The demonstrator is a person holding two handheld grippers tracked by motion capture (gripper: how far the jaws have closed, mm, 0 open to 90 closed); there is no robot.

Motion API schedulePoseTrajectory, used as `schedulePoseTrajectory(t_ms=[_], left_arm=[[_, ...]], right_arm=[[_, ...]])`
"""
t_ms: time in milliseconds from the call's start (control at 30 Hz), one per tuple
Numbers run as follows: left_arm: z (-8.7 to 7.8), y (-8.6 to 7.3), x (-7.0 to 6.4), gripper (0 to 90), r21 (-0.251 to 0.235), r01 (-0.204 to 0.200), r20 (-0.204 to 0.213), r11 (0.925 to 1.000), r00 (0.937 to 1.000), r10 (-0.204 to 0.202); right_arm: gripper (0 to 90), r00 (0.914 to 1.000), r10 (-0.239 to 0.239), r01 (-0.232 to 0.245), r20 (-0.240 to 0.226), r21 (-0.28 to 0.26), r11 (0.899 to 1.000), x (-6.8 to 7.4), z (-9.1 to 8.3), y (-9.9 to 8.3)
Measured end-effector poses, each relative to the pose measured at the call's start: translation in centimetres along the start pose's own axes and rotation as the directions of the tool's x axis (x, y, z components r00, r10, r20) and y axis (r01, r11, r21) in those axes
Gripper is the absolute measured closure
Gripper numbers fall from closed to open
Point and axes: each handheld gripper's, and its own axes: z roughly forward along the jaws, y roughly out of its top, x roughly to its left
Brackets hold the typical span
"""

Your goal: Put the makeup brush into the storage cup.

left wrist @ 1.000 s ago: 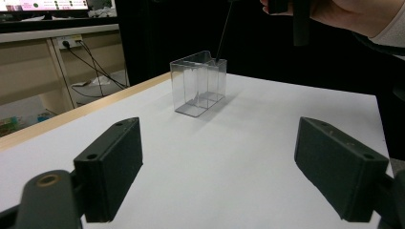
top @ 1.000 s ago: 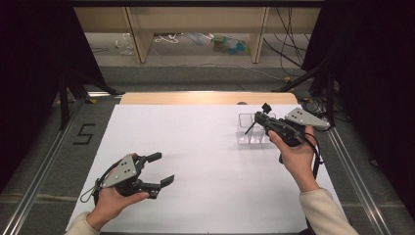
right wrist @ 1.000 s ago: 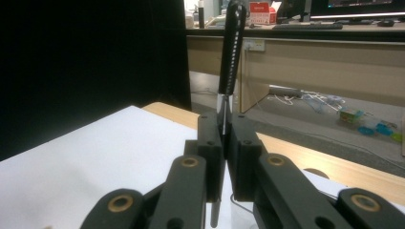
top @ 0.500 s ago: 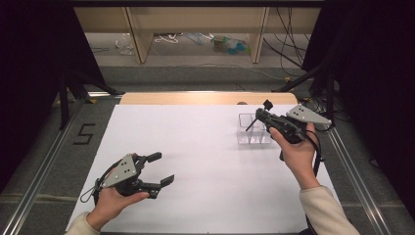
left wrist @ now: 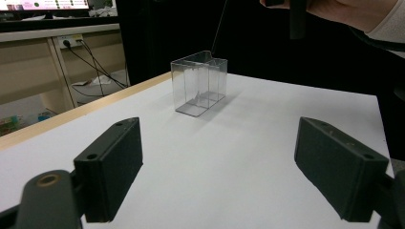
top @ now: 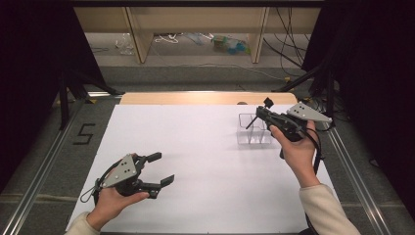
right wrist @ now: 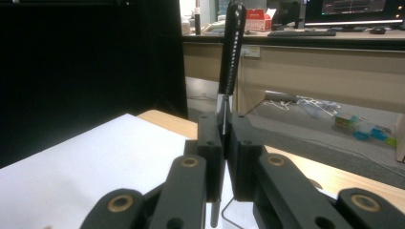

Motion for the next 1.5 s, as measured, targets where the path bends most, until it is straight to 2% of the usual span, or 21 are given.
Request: schedulePoseTrajectory(t_ms=[433,567,767,900,1500], left_arm=[[0.0,0.0,0.0,16.7,0.0,0.001,0.0,1.0,1.0,-0.001],[0.0,0.0,0.0,16.7,0.001,0.0,0.0,1.0,1.0,0.0],[0.0,0.0,0.0,16.7,0.0,0.002,0.0,1.0,1.0,-0.002],[0.0,0.0,0.0,16.7,-0.001,0.002,0.001,1.0,1.0,-0.002],[0.0,0.0,0.0,16.7,0.0,0.002,0.0,1.0,1.0,-0.002]], right_arm=[[85.6,1.0,-0.001,0.001,0.006,-0.001,1.0,-0.2,0.3,0.3],[85.6,0.9999,-0.002,0.003,0.013,-0.016,1.0,-0.3,0.5,0.2],[85.6,0.9999,-0.004,0.004,0.015,0.001,1.0,-0.4,0.5,0.3],[85.6,0.9998,-0.001,0.001,0.021,-0.014,1.0,-0.5,0.7,0.3],[85.6,0.9994,-0.007,0.007,0.033,-0.008,1.0,-0.9,1.1,0.6]])
